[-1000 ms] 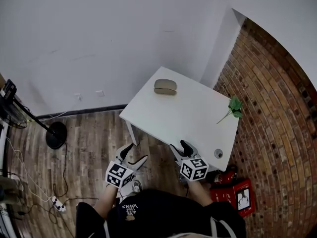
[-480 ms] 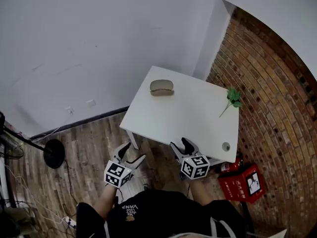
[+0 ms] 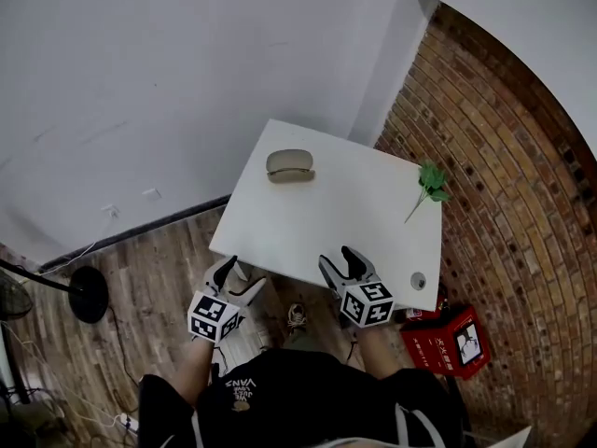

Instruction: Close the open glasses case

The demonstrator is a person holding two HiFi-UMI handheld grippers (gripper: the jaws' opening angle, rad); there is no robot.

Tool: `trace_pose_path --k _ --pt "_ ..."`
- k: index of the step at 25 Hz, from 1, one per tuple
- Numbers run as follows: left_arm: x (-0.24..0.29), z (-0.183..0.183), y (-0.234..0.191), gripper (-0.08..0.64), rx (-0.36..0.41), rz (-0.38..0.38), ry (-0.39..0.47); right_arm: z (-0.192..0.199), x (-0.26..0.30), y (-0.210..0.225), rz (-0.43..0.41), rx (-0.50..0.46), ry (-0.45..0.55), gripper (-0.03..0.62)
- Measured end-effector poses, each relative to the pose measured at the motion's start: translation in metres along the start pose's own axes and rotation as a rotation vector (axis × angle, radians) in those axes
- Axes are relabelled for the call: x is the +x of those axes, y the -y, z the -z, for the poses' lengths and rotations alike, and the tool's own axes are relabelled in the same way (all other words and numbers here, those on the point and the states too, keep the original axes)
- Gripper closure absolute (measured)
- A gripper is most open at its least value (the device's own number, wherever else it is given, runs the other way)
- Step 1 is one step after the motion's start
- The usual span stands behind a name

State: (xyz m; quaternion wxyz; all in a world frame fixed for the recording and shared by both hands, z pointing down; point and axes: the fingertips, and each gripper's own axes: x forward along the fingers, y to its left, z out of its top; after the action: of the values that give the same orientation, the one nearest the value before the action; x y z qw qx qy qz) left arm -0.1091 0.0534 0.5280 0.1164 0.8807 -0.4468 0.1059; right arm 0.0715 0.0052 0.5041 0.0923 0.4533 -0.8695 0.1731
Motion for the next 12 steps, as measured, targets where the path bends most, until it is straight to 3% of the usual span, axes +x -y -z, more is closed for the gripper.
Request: trace_pose_path --k 12 --pt "0.091 -0.056 -0.056 0.216 0.019 -0.101 0.023 -0.07 0.089 0.075 -0.091 -0.052 0.014 0.342"
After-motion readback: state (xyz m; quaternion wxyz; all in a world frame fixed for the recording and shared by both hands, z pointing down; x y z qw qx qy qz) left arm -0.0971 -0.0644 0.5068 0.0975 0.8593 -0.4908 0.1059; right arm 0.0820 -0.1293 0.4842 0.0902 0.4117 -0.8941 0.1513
